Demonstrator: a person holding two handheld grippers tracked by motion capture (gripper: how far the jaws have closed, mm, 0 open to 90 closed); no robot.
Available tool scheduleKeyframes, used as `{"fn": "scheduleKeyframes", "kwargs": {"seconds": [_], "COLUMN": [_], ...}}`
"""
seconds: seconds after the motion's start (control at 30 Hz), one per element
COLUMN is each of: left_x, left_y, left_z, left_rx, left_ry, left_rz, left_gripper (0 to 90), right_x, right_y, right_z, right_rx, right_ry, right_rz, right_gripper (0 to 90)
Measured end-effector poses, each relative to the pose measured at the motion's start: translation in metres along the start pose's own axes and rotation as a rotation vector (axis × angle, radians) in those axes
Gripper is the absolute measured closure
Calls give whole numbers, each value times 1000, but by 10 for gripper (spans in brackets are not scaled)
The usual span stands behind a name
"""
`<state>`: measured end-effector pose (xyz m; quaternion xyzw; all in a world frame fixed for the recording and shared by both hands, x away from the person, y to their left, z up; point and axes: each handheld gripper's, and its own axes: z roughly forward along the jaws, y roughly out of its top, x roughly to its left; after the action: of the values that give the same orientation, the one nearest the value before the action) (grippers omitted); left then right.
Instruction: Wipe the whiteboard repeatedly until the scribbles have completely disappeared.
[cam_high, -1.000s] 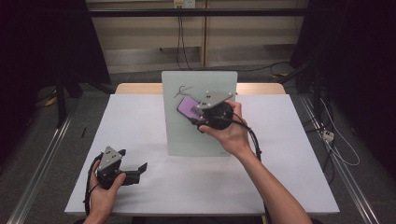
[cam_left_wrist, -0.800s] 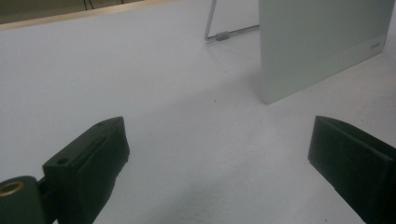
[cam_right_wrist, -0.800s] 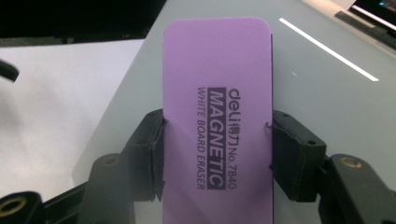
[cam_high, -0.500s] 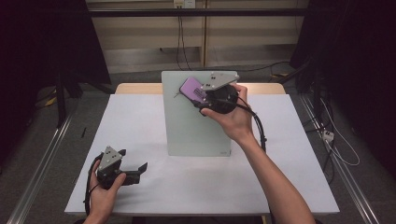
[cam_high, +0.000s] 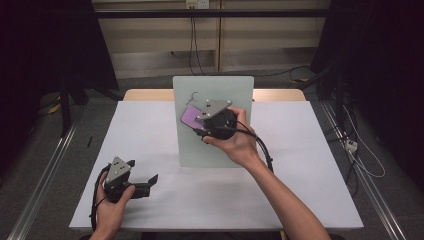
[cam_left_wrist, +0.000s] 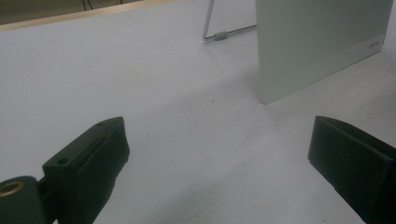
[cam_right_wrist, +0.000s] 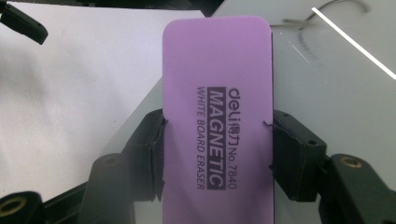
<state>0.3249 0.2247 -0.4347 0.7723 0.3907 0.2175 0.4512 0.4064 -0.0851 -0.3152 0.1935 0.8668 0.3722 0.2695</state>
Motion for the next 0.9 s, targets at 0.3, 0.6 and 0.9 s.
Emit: {"fn": "scheduleKeyframes", "kwargs": {"seconds": [0.3,0.6,0.9], "left_x": [1,2,0], "left_y": [0,0,0], "left_z": [-1,-2,-1], "left_rx": [-9,-6,-8], "left_ry": [0,-2,-3], "left_rz": [-11,-8,-11], "left_gripper": [48,48,48], "right_x": [-8,-29,-31], "right_y": [11,30,40], "right_z": [-6,-19,-18], "right_rx": [-35,-66,-67], "right_ry": [-26,-61,-76], "right_rz": [18,45,62], "right_gripper": [420,419,420]}}
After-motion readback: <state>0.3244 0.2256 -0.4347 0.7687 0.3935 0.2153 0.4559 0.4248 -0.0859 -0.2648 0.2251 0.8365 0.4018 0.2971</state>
